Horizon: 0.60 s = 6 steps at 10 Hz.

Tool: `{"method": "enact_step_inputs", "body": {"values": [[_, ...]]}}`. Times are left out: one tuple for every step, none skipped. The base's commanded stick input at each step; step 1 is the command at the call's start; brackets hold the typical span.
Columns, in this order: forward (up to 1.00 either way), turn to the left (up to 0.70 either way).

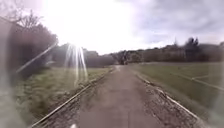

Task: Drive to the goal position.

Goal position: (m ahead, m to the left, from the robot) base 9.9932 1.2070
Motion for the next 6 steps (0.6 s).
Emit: {"method": "enact_step_inputs", "body": {"values": [[0.85, 0.0], [0.85, 0.0], [0.85, 0.0], [0.85, 0.0], [0.85, 0.0], [0.85, 0.0]]}}
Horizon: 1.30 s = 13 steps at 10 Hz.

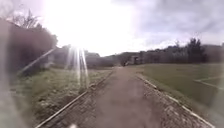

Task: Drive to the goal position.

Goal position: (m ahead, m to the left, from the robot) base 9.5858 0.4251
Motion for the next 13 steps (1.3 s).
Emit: {"method": "enact_step_inputs", "body": {"values": [[0.85, 0.0], [0.85, 0.0], [0.85, 0.0], [0.85, 0.0], [0.85, 0.0], [0.85, 0.0], [0.85, 0.0], [0.85, 0.0], [0.85, 0.0], [0.85, 0.0], [0.85, 0.0], [0.85, 0.0], [0.85, 0.0]]}}
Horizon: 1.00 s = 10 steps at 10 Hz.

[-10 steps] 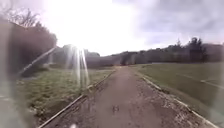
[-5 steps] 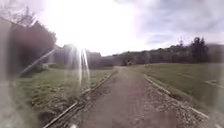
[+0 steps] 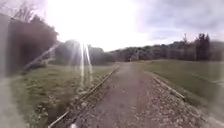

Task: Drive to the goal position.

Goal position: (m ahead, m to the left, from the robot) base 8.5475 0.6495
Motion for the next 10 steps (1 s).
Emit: {"method": "enact_step_inputs", "body": {"values": [[0.85, -0.21], [0.85, -0.34], [0.85, -0.34], [0.85, -0.34], [0.85, -0.34], [0.85, -0.34], [0.85, -0.34], [0.85, -0.34], [0.85, -0.33], [0.85, -0.31]]}}
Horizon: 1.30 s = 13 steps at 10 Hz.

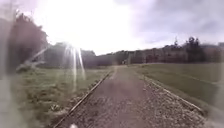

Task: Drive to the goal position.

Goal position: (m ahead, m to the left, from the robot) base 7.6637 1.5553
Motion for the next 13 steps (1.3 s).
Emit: {"method": "enact_step_inputs", "body": {"values": [[0.85, -0.3], [0.85, -0.3], [0.85, -0.27], [0.85, -0.25], [0.85, -0.25], [0.85, -0.22], [0.85, -0.16], [0.85, -0.06], [0.85, 0.0], [0.85, 0.0], [0.85, 0.0], [0.85, 0.0], [0.85, 0.0]]}}
